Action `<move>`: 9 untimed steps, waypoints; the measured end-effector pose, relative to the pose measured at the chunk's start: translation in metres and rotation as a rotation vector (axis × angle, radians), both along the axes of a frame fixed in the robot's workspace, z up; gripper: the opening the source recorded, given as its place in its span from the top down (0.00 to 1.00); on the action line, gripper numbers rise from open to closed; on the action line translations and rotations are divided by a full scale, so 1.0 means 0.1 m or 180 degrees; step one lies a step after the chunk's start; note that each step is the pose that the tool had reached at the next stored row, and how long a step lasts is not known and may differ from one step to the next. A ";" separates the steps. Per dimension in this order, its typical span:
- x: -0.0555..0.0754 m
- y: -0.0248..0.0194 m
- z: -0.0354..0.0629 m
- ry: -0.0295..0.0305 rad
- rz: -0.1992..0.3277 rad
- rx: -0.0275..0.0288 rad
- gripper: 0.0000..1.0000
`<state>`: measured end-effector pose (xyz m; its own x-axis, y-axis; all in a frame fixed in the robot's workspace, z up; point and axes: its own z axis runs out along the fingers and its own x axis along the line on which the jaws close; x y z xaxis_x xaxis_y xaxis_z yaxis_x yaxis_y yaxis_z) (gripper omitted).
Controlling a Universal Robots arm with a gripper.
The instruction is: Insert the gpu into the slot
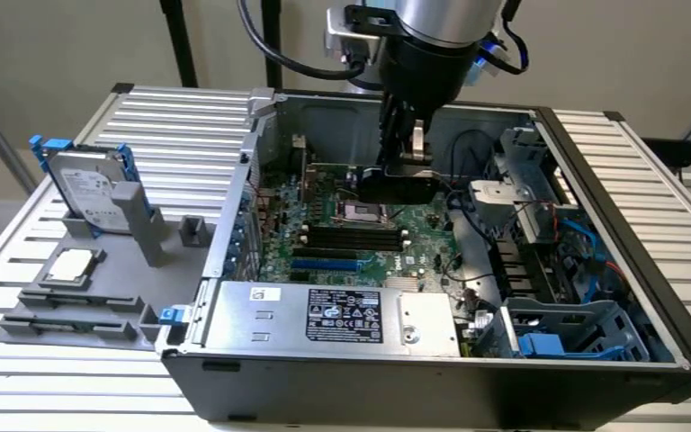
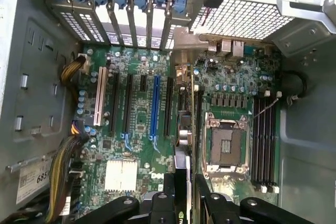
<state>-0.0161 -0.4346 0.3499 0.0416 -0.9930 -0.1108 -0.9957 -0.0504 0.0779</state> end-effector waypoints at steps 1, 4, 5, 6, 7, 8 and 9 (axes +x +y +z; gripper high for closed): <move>-0.03 -0.007 -0.011 0.0000 0.0000 -0.0003 0.74; -0.09 -0.020 -0.055 -0.0003 -0.0008 -0.0012 0.74; -0.12 -0.021 -0.074 -0.0005 -0.0013 -0.0014 0.74; -0.13 -0.022 -0.091 -0.0007 -0.0021 -0.0015 0.74; -0.15 -0.022 -0.111 -0.0009 -0.0036 -0.0017 0.74; -0.16 -0.022 -0.129 -0.0010 -0.0051 -0.0018 0.74; -0.17 -0.022 -0.147 -0.0011 -0.0069 -0.0020 0.74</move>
